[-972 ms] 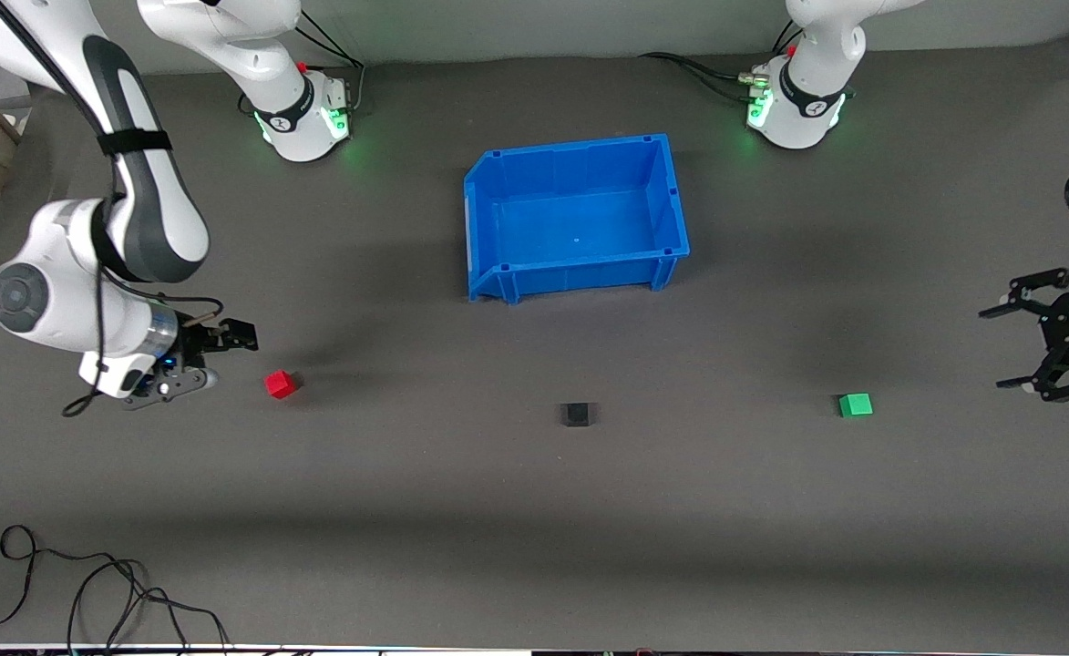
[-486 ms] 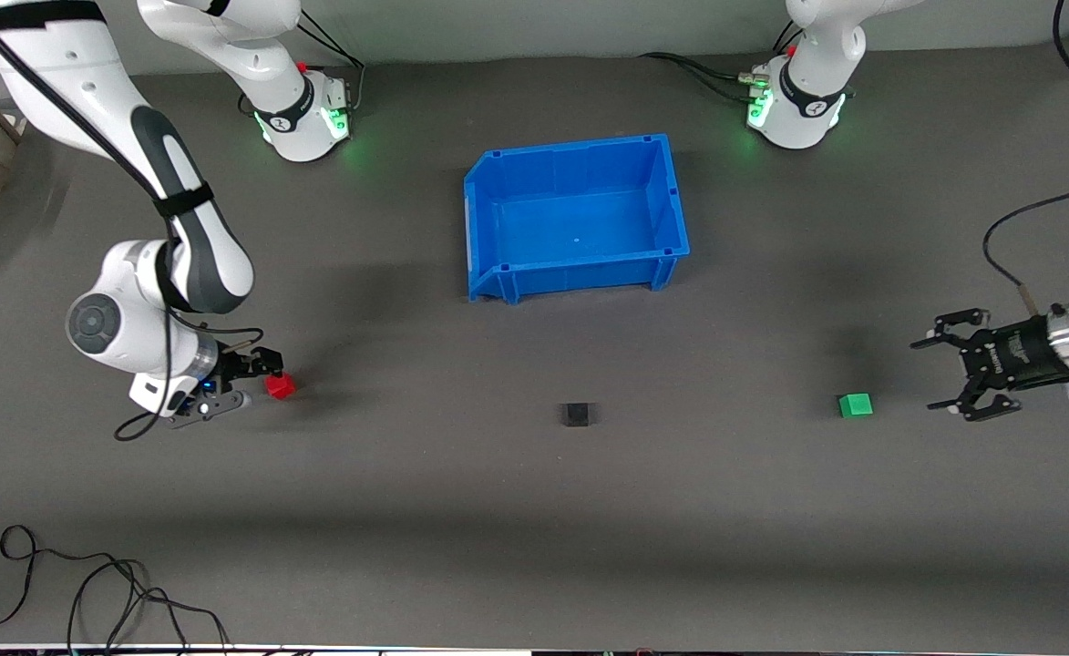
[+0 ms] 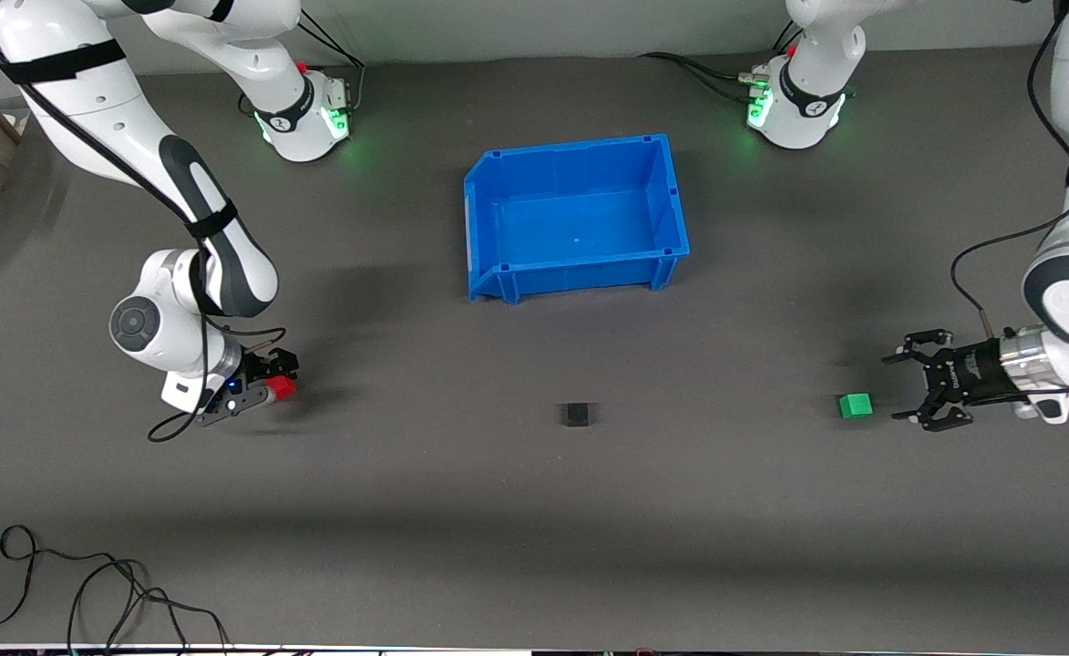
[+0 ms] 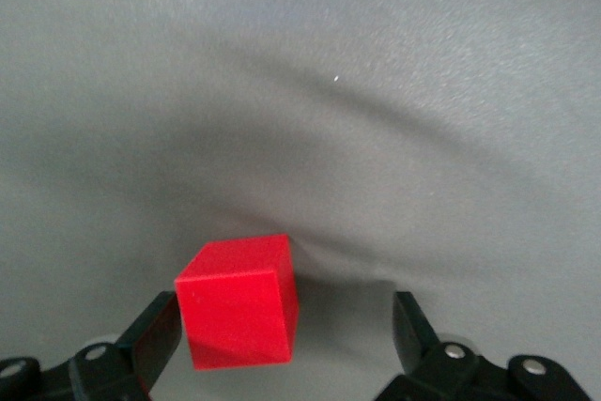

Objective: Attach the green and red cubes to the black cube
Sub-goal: 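Close the right gripper on the red cube while the left gripper grasps green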

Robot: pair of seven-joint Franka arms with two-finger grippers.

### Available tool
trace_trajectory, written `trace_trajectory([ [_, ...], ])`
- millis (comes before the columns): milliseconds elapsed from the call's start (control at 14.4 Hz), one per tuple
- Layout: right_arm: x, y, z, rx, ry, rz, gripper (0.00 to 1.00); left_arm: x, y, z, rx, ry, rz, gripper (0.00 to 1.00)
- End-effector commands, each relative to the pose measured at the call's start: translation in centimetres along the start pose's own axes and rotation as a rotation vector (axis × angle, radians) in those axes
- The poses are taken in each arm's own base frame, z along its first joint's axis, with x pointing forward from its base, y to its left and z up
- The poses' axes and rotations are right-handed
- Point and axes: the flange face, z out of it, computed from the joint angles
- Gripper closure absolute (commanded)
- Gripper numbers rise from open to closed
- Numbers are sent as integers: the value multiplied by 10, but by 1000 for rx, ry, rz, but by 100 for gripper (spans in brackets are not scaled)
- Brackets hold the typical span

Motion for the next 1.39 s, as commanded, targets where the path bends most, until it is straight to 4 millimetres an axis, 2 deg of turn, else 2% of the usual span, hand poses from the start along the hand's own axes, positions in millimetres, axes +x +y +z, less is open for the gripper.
trace_trajectory([
  [0, -3, -2, -5, -11, 13, -40, 0, 11, -11, 21, -30, -14, 27, 0],
  [139, -10, -4, -4, 5, 2, -16, 0, 21, -15, 33, -44, -15, 25, 0],
  [417, -16, -4, -1, 22, -4, 12, 1, 29, -15, 46, -59, -7, 3, 0],
  [903, 8, 0, -6, 38, 45, 59, 2, 36, -14, 62, -81, -1, -25, 0],
  [972, 8, 0, -6, 38, 45, 59, 8, 36, -14, 62, -81, -1, -26, 7],
  [1042, 9, -1, -6, 38, 45, 61, 22, 36, -14, 63, -80, -2, -26, 20],
  [1111, 8, -1, -5, 38, 44, 61, 29, 36, -13, 62, -81, -2, -24, 39],
  [1250, 8, -2, 2, 40, 37, 62, 32, 36, -13, 62, -81, -2, -26, 63],
  [1319, 9, -6, 3, 38, 37, 54, 32, 35, -13, 61, -82, -2, -28, 66],
])
